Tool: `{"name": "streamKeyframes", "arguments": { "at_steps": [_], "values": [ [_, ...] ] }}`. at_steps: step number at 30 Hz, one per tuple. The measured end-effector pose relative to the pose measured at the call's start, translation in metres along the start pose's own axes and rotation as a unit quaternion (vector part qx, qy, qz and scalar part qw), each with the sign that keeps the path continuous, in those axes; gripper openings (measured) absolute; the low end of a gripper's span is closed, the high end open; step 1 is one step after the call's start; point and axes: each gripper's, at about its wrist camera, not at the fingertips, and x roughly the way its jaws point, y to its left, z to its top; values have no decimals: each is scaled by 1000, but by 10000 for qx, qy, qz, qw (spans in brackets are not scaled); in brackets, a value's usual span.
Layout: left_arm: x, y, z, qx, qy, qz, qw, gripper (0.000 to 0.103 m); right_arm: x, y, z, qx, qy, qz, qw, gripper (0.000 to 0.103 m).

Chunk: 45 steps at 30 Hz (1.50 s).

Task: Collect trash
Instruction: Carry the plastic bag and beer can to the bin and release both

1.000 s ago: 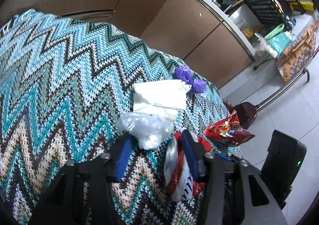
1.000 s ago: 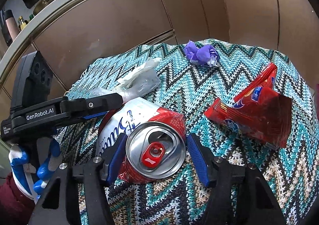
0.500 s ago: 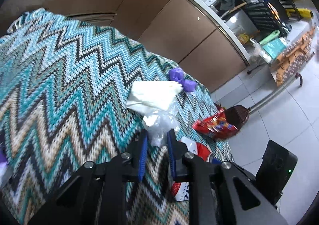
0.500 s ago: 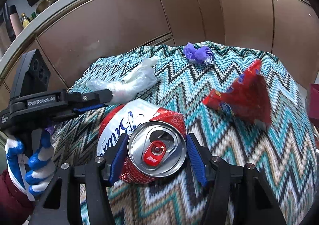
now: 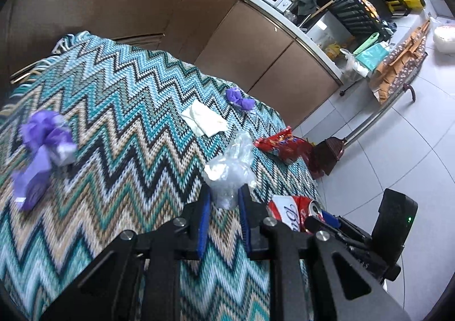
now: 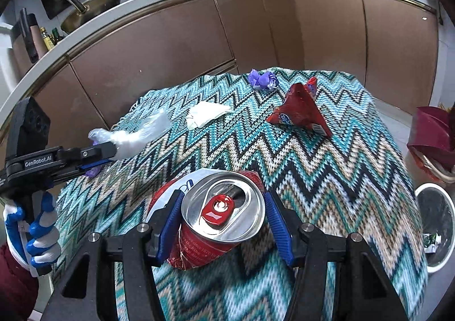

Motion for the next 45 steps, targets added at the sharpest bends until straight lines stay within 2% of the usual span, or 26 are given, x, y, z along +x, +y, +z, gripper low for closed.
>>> {"name": "streamKeyframes", "arguments": {
  "at_steps": [5, 10, 15, 19, 27, 35, 41, 45],
  "values": [
    [-34, -12, -16, 140, -141, 11, 9998, 18, -28, 7, -11, 73, -212, 53, 9997, 55],
    [-51, -31, -30, 330, -144, 22, 9994, 18, -54, 4, -22, 191, -484, 115, 9986, 55],
    [-44, -71, -35, 667, -27, -142, 9977, 18, -87, -19, -32, 412, -832, -32, 9957, 55],
    [-21, -110, -36, 938, 186, -419, 9945, 18, -122, -58, -39, 707, -1176, -401, 9897, 55],
    [67, -202, -41, 1510, 947, -924, 9796, 18, -174, -151, -64, 1317, -1508, -1629, 9661, 55],
    [186, -301, -50, 2154, 1635, -1186, 9554, 18, -183, -242, -80, 1867, -1448, -2618, 9358, 55],
    [278, -358, -56, 2384, 1974, -1049, 9451, 18, -166, -300, -76, 2020, -1271, -3123, 9195, 55],
    [328, -378, -65, 2464, 2167, -922, 9401, 18, -148, -324, -75, 1955, -1089, -3348, 9153, 55]
  ]
}}
